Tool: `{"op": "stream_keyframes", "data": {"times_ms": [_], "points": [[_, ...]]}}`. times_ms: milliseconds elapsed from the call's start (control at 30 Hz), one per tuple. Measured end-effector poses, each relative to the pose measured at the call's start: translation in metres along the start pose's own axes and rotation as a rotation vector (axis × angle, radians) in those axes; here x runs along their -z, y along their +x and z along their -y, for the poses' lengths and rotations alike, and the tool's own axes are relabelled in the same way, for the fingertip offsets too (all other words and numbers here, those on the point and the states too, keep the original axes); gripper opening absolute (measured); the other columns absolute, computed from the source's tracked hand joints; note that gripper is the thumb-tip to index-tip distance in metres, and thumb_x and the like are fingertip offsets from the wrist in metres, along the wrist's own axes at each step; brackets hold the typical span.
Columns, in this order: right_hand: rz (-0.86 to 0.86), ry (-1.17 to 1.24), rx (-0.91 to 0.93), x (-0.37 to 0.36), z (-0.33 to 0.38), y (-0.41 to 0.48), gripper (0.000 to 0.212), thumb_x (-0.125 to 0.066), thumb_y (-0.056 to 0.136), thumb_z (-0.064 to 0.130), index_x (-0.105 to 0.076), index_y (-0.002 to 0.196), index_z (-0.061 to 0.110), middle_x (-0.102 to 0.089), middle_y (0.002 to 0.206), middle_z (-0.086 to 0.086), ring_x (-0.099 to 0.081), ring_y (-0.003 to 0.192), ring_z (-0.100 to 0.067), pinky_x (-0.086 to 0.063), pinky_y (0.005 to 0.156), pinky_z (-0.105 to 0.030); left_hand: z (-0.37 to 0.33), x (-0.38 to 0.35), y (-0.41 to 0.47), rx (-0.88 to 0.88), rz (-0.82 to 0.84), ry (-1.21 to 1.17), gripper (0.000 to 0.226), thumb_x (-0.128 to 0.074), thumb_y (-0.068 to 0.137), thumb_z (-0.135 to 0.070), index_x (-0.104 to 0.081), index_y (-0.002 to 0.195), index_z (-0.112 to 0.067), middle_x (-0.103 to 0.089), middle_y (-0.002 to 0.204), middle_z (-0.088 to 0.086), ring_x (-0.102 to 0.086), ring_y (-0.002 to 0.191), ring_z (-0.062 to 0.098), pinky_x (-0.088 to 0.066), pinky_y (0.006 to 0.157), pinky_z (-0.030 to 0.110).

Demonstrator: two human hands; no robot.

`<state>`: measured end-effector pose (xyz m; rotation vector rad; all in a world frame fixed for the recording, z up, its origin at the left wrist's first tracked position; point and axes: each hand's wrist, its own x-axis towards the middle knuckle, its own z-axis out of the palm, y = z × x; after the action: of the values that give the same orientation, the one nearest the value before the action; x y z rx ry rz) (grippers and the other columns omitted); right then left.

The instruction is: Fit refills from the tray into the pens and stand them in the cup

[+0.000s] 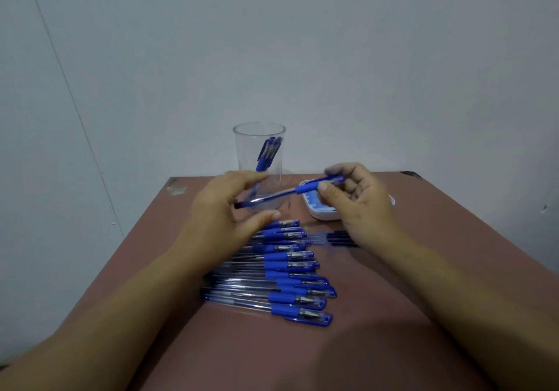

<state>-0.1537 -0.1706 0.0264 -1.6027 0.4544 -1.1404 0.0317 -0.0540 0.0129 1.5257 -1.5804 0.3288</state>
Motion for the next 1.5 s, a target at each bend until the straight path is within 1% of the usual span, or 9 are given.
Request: {"op": "stream_keyframes", "data": {"times_ms": [167,400,667,800,900,1033,1200,1367,1500], "points": [[-0.133,-0.052,0.104,0.012,0.038,0.035,0.032,-0.064,0.091,0.006,-0.041,0.095,0.027,-0.064,0.082,-0.009,-0.056,0.076,-0.02,-0.049,0.075,-0.03,0.019,0.022,0.029,0.11,0.027,0.187,0.093,-0.072,0.065,-0.066,-0.039,0.145,-0.03,-0.043,0.144,-0.004,-0.043,0.129,0.016,-0.046,0.102,0.044],[-0.187,-0.234,0.231,0.008,0.059,0.094,0.03,-0.064,0.09,0.011,-0.038,0.101,0.02,-0.061,0.08,-0.003,-0.052,0.063,-0.006,-0.043,0.06,-0.017,0.042,0.024,0.063,0.098,0.125,0.311,0.102,-0.081,0.063,-0.057,-0.034,0.148,-0.028,-0.031,0.154,-0.001,-0.036,0.138,0.019,-0.037,0.109,0.039],[0.012,-0.511,0.242,-0.025,0.03,0.119,0.024,-0.07,0.087,0.014,-0.049,0.097,0.021,-0.064,0.078,0.003,-0.053,0.058,0.005,-0.043,0.061,-0.01,0.048,0.01,0.067,0.03,0.081,0.319,0.091,-0.087,0.065,-0.044,-0.041,0.141,-0.022,-0.038,0.15,0.0,-0.047,0.13,0.02,-0.045,0.1,0.037],[0.147,-0.642,0.271,-0.033,0.017,0.117,0.005,-0.064,0.092,0.024,-0.063,0.096,0.021,-0.061,0.092,0.005,-0.055,0.078,0.002,-0.04,0.072,-0.013,0.047,0.008,0.066,0.036,0.062,0.31,0.091,-0.088,0.065,-0.042,-0.042,0.14,-0.02,-0.039,0.149,0.0,-0.048,0.129,0.02,-0.045,0.099,0.037],[0.234,-0.769,0.289,-0.033,0.006,0.112,0.022,-0.057,0.096,0.036,-0.069,0.107,0.022,-0.048,0.107,0.003,-0.045,0.106,-0.012,-0.034,0.091,-0.023,0.046,0.007,0.065,0.043,0.068,0.294,0.089,-0.088,0.065,-0.04,-0.043,0.14,-0.019,-0.039,0.149,0.001,-0.048,0.129,0.02,-0.046,0.1,0.038],[0.235,-0.792,0.318,-0.029,0.007,0.103,0.033,-0.056,0.095,0.041,-0.062,0.124,0.026,-0.045,0.114,0.003,-0.041,0.117,-0.017,-0.036,0.101,-0.03,0.043,0.008,0.064,0.068,0.073,0.299,0.09,-0.086,0.069,-0.038,-0.04,0.144,-0.018,-0.037,0.152,0.002,-0.043,0.135,0.02,-0.044,0.105,0.041],[0.286,-0.828,0.304,-0.009,0.014,0.072,0.031,-0.06,0.094,0.036,-0.059,0.123,0.026,-0.051,0.114,0.005,-0.045,0.105,-0.01,-0.036,0.085,-0.02,0.015,0.012,0.041,0.136,0.057,0.306,0.087,-0.073,0.08,-0.05,-0.03,0.15,-0.022,-0.031,0.156,0.002,-0.032,0.142,0.02,-0.032,0.112,0.038],[0.498,-0.943,0.215,0.012,0.005,0.033,0.018,-0.064,0.091,0.034,-0.066,0.108,0.028,-0.056,0.104,0.014,-0.047,0.092,0.006,-0.035,0.078,-0.01,-0.02,0.018,-0.006,0.152,0.442,0.308,0.093,-0.034,0.076,-0.086,-0.027,0.15,-0.03,-0.034,0.152,-0.01,-0.037,0.136,0.01,-0.034,0.111,0.033],[0.583,-0.97,0.18,0.014,-0.005,0.013,0.018,-0.065,0.091,0.028,-0.072,0.107,0.022,-0.058,0.093,0.018,-0.049,0.092,0.004,-0.038,0.077,-0.006,-0.02,0.007,-0.031,0.159,0.588,0.336,0.102,-0.017,0.07,-0.092,-0.024,0.151,-0.03,-0.03,0.154,-0.011,-0.032,0.138,0.007,-0.029,0.115,0.036]]}}
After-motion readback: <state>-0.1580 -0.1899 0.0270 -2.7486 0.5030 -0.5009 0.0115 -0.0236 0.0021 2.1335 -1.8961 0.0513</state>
